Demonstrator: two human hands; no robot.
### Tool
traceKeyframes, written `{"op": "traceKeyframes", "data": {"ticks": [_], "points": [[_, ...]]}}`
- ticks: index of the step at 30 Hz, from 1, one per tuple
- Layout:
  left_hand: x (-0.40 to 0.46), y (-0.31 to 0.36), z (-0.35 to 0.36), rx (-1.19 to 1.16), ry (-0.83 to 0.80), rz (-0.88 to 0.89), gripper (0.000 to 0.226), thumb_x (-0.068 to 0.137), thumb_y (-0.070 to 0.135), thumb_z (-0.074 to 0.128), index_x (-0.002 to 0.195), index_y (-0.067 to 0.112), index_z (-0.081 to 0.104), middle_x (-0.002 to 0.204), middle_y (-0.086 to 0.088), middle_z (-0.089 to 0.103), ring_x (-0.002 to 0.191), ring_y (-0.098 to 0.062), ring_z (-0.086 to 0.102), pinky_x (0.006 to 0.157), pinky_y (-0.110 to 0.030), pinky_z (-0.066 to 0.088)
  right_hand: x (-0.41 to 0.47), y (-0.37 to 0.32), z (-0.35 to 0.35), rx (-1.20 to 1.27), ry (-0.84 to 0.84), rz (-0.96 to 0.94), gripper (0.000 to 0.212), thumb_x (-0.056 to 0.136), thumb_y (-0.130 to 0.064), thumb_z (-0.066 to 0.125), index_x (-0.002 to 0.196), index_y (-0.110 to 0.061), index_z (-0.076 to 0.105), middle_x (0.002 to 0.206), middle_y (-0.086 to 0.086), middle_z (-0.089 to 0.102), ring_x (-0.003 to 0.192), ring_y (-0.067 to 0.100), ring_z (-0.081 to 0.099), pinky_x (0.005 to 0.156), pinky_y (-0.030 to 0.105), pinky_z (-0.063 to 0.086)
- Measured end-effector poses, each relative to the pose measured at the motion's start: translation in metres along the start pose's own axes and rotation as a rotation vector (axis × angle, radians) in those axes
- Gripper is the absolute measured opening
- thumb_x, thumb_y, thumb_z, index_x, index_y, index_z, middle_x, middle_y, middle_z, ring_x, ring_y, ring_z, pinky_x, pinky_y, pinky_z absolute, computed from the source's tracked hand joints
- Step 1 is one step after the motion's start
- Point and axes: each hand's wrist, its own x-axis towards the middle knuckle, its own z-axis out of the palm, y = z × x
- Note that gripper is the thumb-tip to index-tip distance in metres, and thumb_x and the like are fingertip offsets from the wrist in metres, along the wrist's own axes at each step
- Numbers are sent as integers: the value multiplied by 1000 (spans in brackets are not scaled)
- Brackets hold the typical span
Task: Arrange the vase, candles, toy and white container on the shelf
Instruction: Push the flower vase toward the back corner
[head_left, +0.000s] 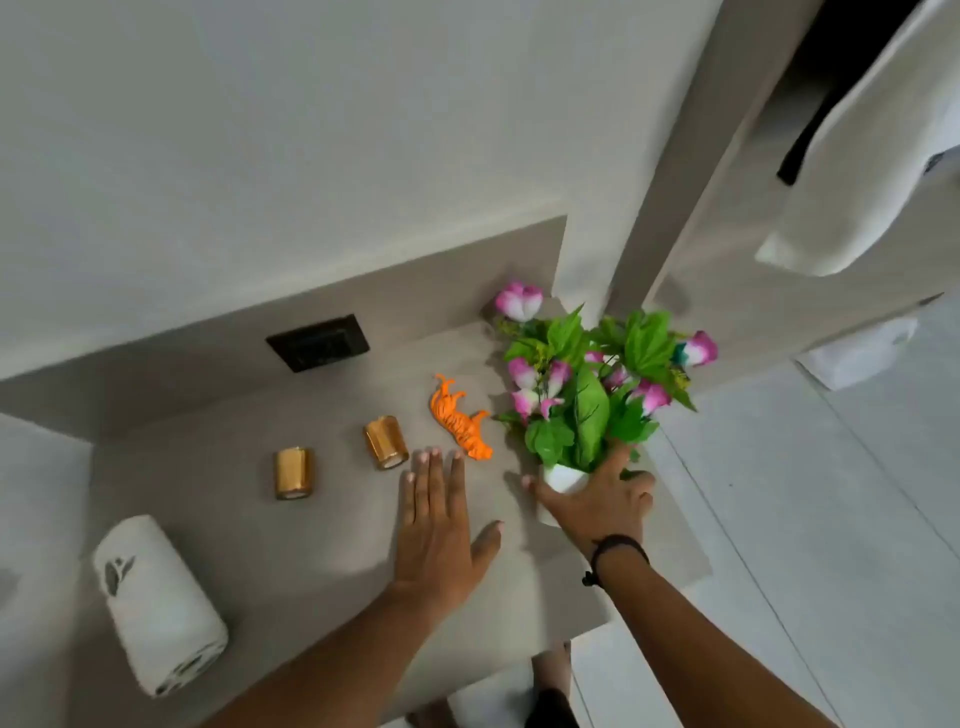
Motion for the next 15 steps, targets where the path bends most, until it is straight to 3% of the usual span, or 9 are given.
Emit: {"op": "traceKeyframes", "data": {"ticks": [3,5,9,12,14,15], "points": [[-1,-3,23,11,-47,-76,99,100,70,37,171,2,23,177,-28,20,167,-45,18,135,-62,21,15,9,16,177,85,-91,105,71,-52,90,150,-18,31,126,20,50,122,49,54,102,51,48],[0,-6,31,25,-11,-64,100,100,70,42,171,3,25,178,-27,23,167,-43,20,134,-63,22,22,16,20,212,152,-153,98,70,-52,86,148,-12,40,121,15,54,117,45,55,99,51,49],[1,-10,45,19,40,-40,103,98,69,49,173,6,19,180,-24,20,168,-40,17,136,-60,16,40,19,22,376,252,-253,93,69,-57,76,146,-9,53,133,9,63,128,30,57,111,53,50],[1,-11,52,5,79,-38,104,96,68,52,173,6,18,180,-23,19,169,-40,16,136,-62,17,58,19,26,504,308,-337,95,74,-43,85,157,-19,45,143,-2,62,134,12,58,114,36,50],[2,-13,57,-2,116,-32,104,96,67,52,173,6,19,180,-23,19,168,-40,16,135,-63,18,71,18,34,533,338,-393,100,76,-39,87,162,-18,39,145,-11,58,133,-2,56,110,23,50],[2,-13,59,-4,131,-28,103,96,67,52,173,6,19,180,-23,19,168,-40,16,135,-64,18,78,16,38,537,338,-422,104,77,-38,86,164,-15,35,149,-10,56,136,0,55,112,23,49]]}}
